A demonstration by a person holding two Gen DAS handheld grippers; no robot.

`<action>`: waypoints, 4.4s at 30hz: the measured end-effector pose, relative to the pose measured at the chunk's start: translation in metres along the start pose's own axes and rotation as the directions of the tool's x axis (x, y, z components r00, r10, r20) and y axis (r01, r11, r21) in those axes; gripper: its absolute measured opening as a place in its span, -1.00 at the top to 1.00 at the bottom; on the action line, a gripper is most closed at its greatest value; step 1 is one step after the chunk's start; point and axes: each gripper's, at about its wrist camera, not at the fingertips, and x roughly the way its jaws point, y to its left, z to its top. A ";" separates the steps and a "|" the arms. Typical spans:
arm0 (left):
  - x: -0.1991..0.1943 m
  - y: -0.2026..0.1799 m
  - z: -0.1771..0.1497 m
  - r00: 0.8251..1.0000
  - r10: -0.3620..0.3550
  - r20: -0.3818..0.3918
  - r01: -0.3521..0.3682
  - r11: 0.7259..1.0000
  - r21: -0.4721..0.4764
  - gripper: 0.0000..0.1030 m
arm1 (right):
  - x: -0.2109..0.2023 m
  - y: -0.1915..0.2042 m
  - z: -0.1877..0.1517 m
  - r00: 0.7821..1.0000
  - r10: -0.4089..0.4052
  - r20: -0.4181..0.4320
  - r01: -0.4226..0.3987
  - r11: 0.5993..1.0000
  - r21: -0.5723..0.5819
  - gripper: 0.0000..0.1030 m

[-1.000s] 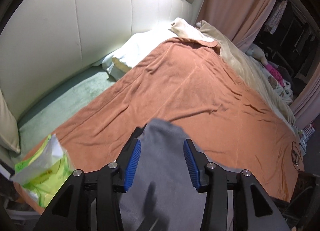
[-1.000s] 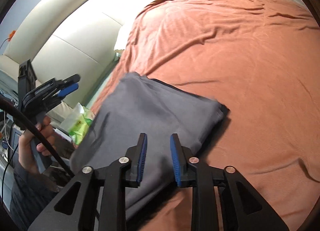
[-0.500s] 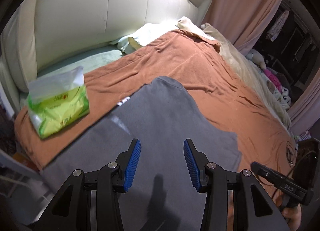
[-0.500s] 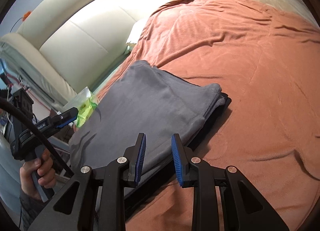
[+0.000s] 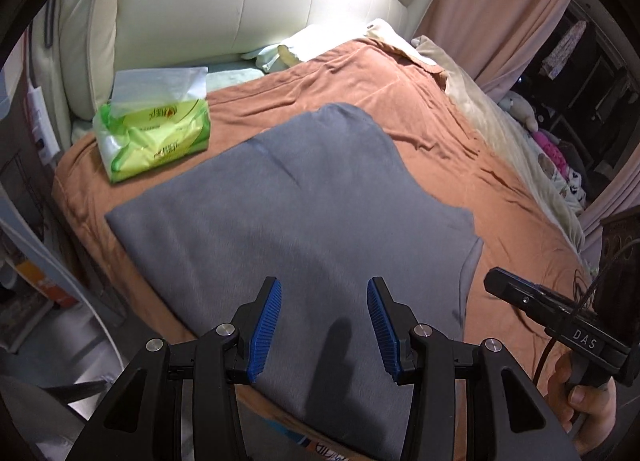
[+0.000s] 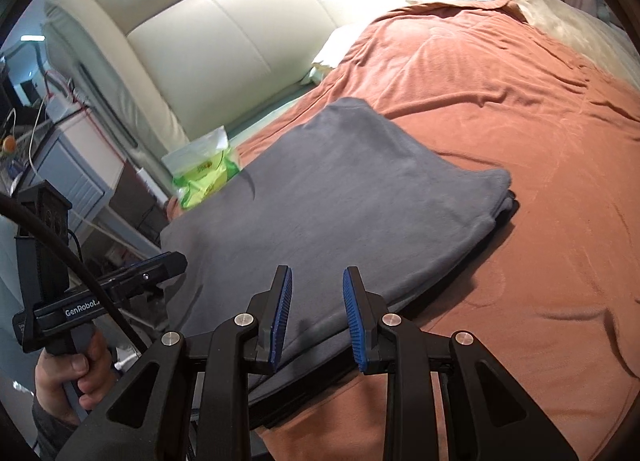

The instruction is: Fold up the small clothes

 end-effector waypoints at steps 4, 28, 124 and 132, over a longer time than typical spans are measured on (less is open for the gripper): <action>0.005 0.001 -0.016 0.999 -0.003 -0.035 0.003 1.000 -0.006 0.09 | 0.017 0.006 -0.011 0.998 -0.026 -0.052 0.024 0.999 -0.037 0.54; -0.016 -0.023 -0.075 0.995 -0.030 -0.094 0.031 1.000 0.002 0.09 | -0.002 0.001 -0.046 0.994 -0.008 -0.107 0.004 0.999 -0.038 0.54; -0.268 -0.198 -0.227 0.931 -0.206 0.300 0.054 0.892 0.448 -0.99 | -0.393 0.094 -0.304 0.762 -0.511 0.399 0.465 0.859 0.212 -1.00; -0.281 -0.197 -0.249 0.920 -0.221 0.322 0.063 0.898 0.436 -0.99 | -0.398 0.127 -0.334 0.744 -0.534 0.402 0.499 0.844 0.199 -1.00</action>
